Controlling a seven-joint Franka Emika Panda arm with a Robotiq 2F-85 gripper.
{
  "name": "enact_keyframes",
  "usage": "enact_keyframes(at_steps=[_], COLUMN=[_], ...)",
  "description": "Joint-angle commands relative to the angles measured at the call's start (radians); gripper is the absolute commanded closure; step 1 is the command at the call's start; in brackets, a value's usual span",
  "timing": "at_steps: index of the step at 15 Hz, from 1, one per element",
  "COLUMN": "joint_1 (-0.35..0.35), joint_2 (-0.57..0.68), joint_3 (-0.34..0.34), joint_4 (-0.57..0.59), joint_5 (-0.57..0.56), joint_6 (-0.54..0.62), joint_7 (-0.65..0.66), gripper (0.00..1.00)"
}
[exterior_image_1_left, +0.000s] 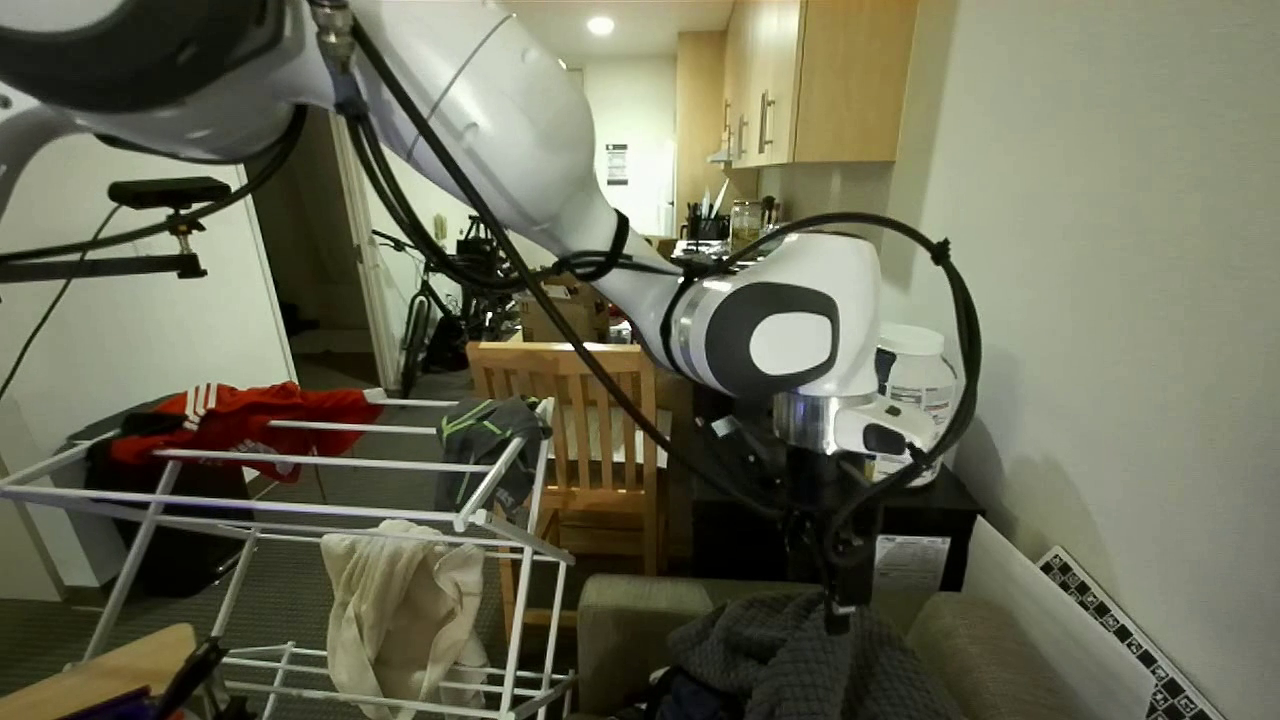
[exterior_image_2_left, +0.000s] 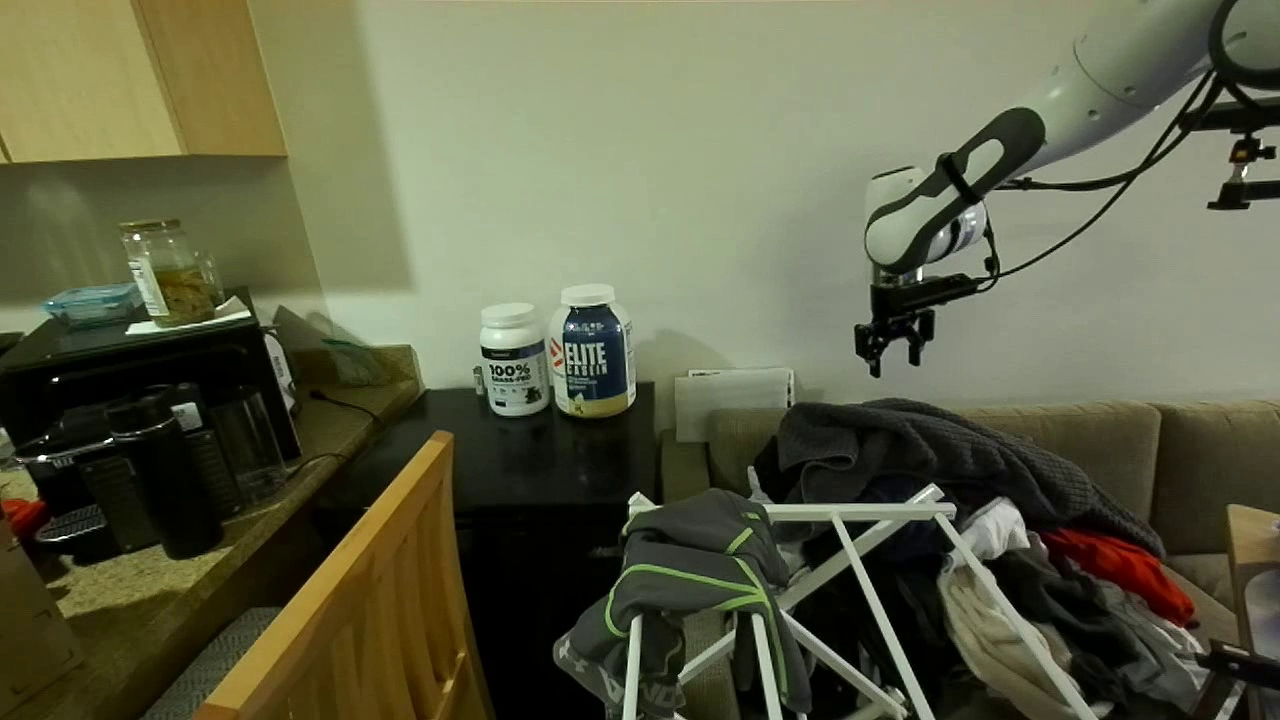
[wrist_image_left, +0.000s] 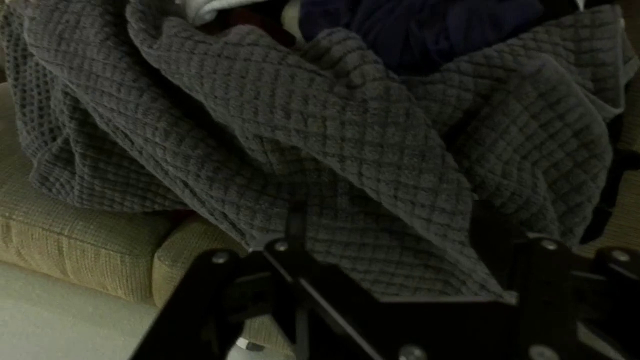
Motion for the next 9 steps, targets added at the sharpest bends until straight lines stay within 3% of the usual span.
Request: enact_keyframes(at_steps=[1,4,9], joint_1=[-0.023,-0.039,-0.075], joint_2=[-0.081,-0.094,-0.075], joint_3=[-0.033,-0.071,-0.12], joint_4=[-0.172,-0.245,-0.33], joint_5=[-0.063,-0.108,-0.149], joint_6=[0.074,0.097,0.232], joint_7=[-0.058,-0.056,-0.062], gripper=[0.0,0.0,0.0])
